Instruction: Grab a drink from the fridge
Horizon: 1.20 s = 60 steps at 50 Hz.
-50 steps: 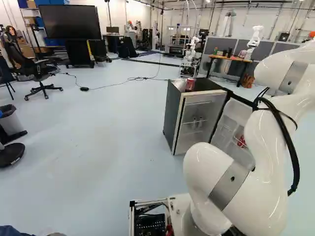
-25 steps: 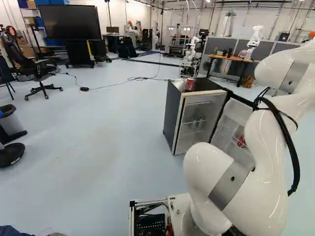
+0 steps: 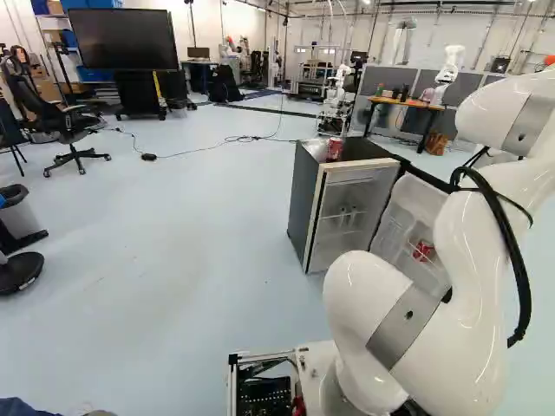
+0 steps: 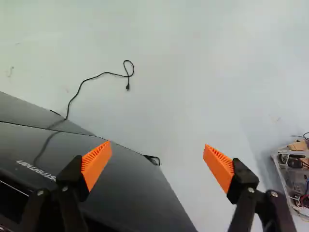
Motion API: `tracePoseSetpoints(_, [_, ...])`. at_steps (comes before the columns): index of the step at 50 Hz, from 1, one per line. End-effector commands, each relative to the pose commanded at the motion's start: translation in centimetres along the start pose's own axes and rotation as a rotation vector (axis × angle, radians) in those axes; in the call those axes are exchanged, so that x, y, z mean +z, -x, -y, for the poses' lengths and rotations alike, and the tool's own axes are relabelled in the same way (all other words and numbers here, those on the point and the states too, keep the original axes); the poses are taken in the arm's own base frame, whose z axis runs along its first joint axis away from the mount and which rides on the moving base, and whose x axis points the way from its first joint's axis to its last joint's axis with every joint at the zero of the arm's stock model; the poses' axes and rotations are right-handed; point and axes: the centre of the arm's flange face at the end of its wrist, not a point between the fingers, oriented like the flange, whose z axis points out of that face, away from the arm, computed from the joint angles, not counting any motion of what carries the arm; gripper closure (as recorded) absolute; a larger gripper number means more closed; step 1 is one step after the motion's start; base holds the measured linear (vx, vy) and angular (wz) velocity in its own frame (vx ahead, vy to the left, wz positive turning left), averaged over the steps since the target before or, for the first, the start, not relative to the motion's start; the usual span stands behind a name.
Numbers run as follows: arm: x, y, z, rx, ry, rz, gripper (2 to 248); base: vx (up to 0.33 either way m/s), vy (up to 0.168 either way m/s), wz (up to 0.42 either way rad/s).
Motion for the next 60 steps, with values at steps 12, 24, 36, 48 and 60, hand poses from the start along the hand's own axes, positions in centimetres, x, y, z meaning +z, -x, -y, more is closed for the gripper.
tracePoseSetpoints(12, [-1.3,1.8,-0.9,0.011,0.004,0.043,3,0.0,0.0,0.0])
tracePoseSetpoints(24, [-2.7,3.7,-1.1,0.016,0.003,0.083,3,0.0,0.0,0.0])
tracePoseSetpoints(36, [-4.0,5.2,-0.3,0.007,-0.005,0.116,3,0.0,0.0,0.0])
tracePoseSetpoints(48, [-4.6,5.6,1.7,-0.017,-0.02,0.127,3,0.0,0.0,0.0])
tracePoseSetpoints(60, [-4.4,5.3,2.0,-0.021,-0.022,0.124,3,0.0,0.0,0.0])
